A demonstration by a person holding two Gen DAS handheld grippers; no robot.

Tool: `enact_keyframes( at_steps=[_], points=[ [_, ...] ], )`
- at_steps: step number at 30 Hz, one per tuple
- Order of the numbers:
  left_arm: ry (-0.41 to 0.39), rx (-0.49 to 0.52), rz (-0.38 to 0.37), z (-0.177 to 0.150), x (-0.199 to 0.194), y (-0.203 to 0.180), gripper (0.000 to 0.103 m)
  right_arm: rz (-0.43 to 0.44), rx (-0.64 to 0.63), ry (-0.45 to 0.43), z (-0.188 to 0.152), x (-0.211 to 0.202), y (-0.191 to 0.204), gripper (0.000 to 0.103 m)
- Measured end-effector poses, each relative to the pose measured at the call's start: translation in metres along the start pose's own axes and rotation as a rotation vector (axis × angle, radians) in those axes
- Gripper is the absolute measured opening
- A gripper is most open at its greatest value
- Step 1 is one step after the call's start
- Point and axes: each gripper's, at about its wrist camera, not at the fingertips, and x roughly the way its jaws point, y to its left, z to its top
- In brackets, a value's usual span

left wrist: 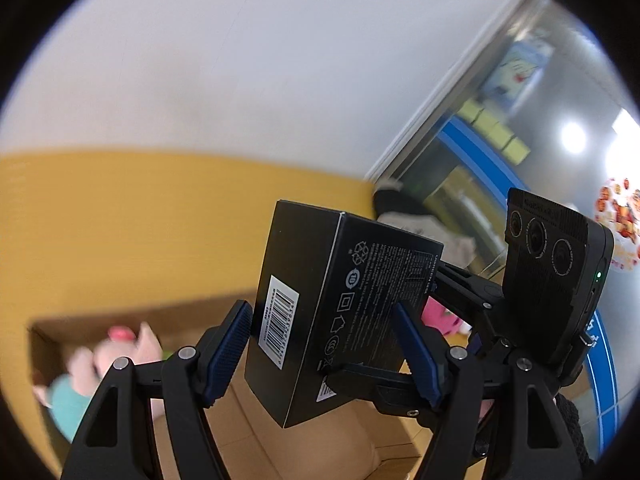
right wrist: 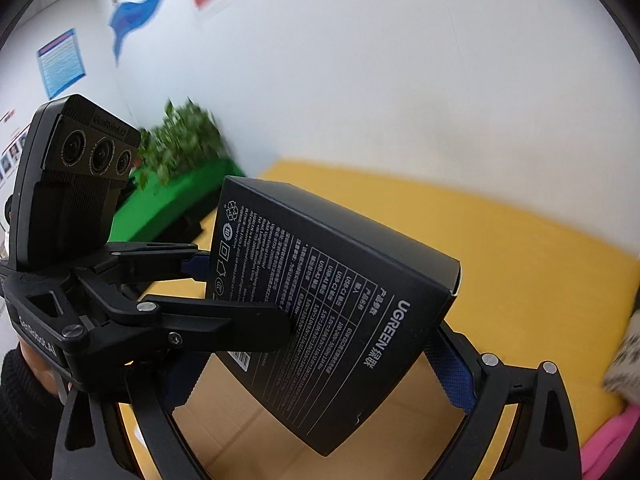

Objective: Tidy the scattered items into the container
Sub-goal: 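Lift the black box with the left gripper and carry it over the cardboard box, then open the left gripper to release the black box into the cardboard box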

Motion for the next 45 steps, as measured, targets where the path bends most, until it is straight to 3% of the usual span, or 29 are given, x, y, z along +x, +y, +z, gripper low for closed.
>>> enact_keyframes(
  at_steps=[8,13,16,19,22,25,29,32,36,41,45],
  points=[
    [0.16,-0.157,-0.009,-0.037,0.101,0.06,0.072,0.058,0.153,0.19,-0.059,0.088,-0.062,0.099],
    [0.191,-0.179,-0.011,-0.053,0.121,0.076,0.072,0.054,0.189,0.255,-0.075,0.104,-0.073,0.099],
    [0.224,-0.156,0.053,-0.061,0.134,0.077,0.063,-0.024,0.174,0.331,-0.08,0.121,-0.079,0.091],
    [0.213,-0.173,0.068,-0.062,0.14,0.08,0.061,-0.013,0.228,0.326,-0.086,0.124,-0.089,0.092],
    [0.204,-0.158,0.103,-0.062,0.138,0.08,0.061,-0.091,0.219,0.327,-0.085,0.119,-0.086,0.093],
    [0.146,-0.092,0.172,-0.061,0.117,0.065,0.061,-0.148,0.19,0.295,-0.082,0.098,-0.078,0.094],
    [0.01,0.017,0.237,-0.067,0.061,0.028,0.063,-0.277,0.129,0.201,-0.089,0.047,-0.045,0.096],
    [-0.108,0.135,0.271,-0.092,0.002,-0.01,0.071,-0.291,0.044,0.088,-0.103,-0.009,-0.003,0.103],
    [-0.257,0.271,0.444,-0.142,-0.064,-0.067,0.08,-0.317,-0.009,-0.02,-0.118,-0.043,0.069,0.103],
    [-0.323,0.342,0.483,-0.201,-0.11,-0.112,0.08,-0.348,-0.012,-0.103,-0.16,-0.096,0.122,0.103],
    [-0.327,0.359,0.554,-0.242,-0.133,-0.117,0.079,-0.328,0.023,-0.112,-0.192,-0.113,0.151,0.103]
  ],
)
